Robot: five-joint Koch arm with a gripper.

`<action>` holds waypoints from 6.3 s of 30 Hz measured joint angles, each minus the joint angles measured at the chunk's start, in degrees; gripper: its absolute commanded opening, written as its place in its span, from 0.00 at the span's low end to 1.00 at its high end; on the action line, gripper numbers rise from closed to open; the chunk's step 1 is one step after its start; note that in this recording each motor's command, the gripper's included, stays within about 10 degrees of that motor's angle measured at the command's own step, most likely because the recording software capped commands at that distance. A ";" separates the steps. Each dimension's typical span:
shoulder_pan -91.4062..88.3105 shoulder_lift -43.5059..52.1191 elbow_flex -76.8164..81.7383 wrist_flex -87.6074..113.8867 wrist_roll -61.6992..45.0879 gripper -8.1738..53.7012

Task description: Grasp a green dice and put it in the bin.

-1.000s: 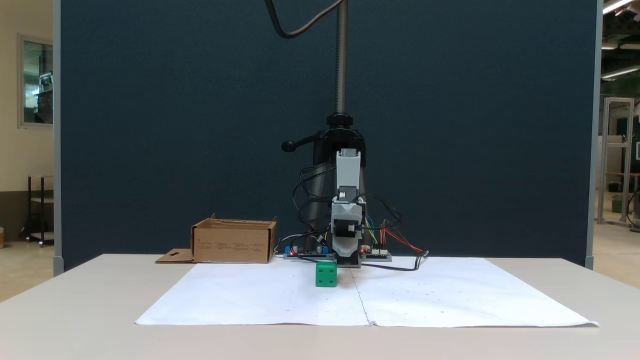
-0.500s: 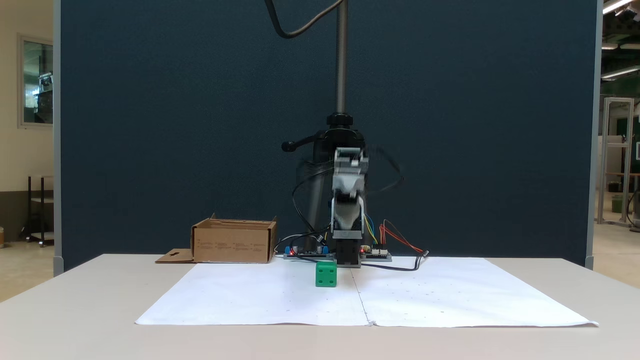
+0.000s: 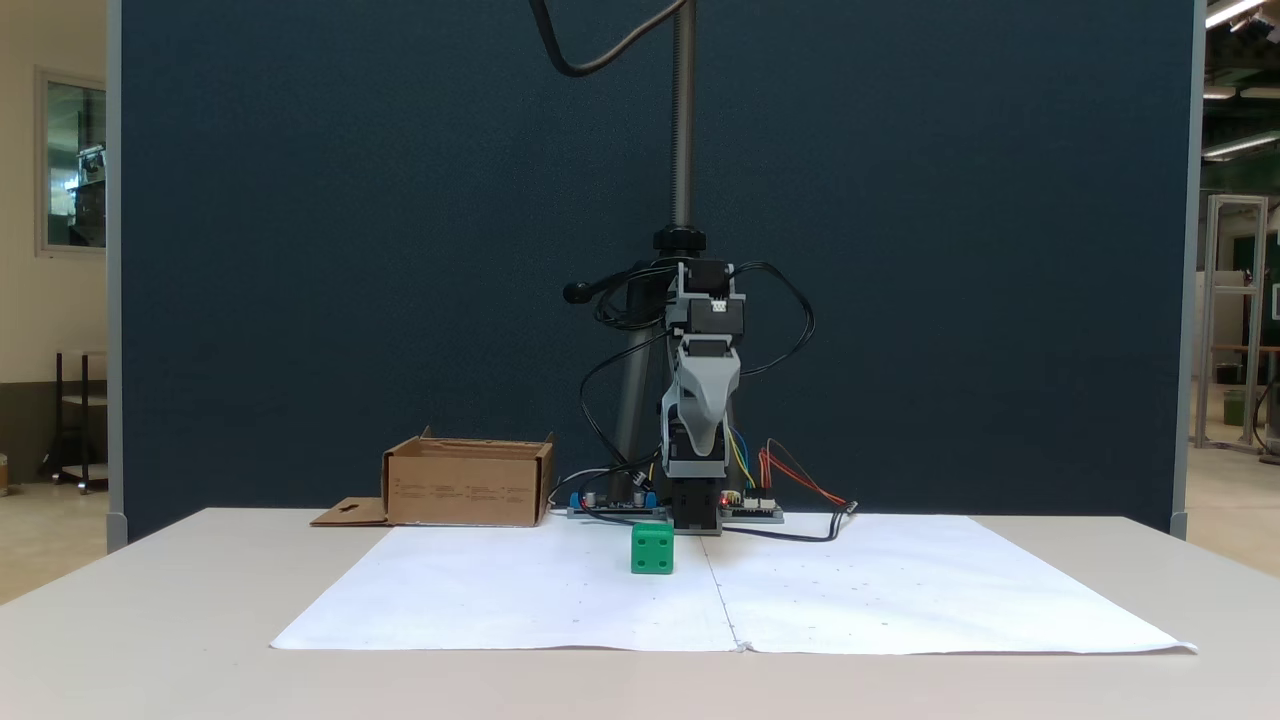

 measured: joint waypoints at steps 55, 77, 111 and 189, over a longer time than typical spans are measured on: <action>24.43 -15.03 0.00 -0.18 -15.21 0.92; 25.40 -19.69 0.00 -3.60 -19.78 0.93; 22.76 -26.63 0.00 -7.03 -18.98 0.89; 20.48 -38.06 7.82 -23.91 -10.46 0.86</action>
